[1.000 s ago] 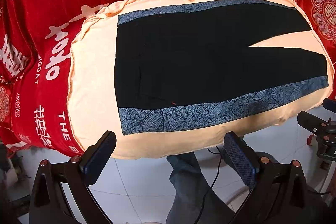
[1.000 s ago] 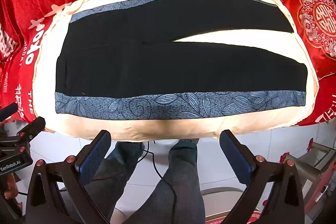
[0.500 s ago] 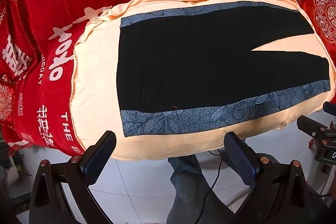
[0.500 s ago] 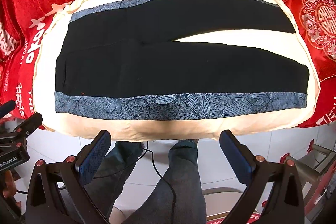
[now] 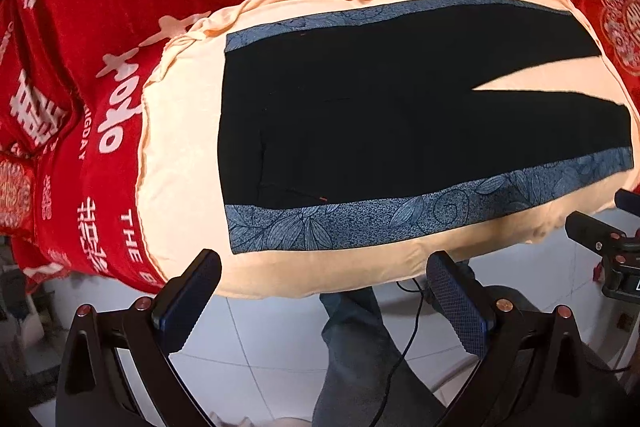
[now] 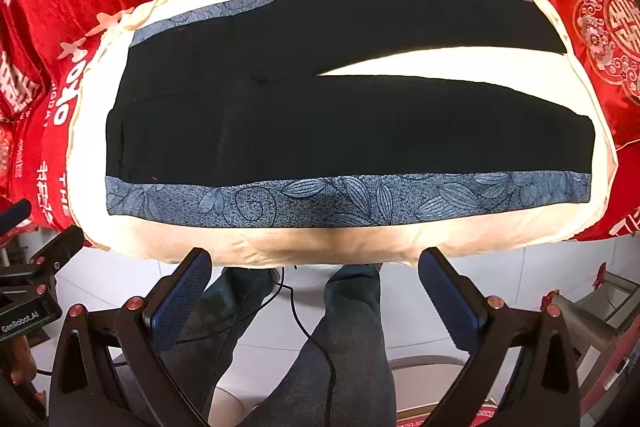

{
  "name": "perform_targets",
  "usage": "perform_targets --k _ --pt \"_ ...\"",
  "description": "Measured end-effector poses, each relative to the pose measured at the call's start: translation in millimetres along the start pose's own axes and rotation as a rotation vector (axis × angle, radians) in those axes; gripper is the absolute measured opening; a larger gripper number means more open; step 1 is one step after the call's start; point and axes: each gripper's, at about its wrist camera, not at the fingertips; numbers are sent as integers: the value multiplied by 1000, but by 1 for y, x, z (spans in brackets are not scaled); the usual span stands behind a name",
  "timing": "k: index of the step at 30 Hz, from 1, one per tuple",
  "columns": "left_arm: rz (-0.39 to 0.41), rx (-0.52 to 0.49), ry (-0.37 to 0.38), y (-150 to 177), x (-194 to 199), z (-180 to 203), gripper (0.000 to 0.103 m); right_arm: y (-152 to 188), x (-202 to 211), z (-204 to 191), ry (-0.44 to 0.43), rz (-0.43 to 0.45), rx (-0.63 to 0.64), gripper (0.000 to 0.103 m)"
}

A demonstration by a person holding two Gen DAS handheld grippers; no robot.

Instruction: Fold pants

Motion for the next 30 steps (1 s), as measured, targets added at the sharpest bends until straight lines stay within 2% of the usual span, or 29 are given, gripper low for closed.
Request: perform_targets --k 7,14,18,24,25,27,28,29,30 --pt "18 192 51 6 1 -5 103 -4 5 13 -94 15 50 103" --pt "-11 379 109 15 -21 -20 103 -6 -4 25 -253 16 68 103" --pt "-4 420 150 20 -35 -34 103 -6 -25 20 -438 -30 -18 103" --pt "18 458 279 32 -83 -64 103 -3 -70 -22 -559 -65 -24 103" --pt "25 460 291 34 -89 -67 103 -2 -79 -30 -585 -81 -29 100" --pt "39 462 322 41 -103 -74 103 2 -101 -47 -649 -105 -43 87" --pt "41 466 345 44 -111 -78 103 4 -110 -52 -666 -113 -52 71" --pt "47 469 366 47 -117 -81 103 7 -125 -58 -704 -135 -65 65" --pt "52 468 388 49 -123 -83 103 10 -136 -61 -738 -150 -76 64"
Point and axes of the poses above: each gripper's, at about its wrist camera, not at the fingertips, and x roughly against the way its jaws point, z to its right, y to its underside, and after that the axes turned 5 degrees about y, right-handed
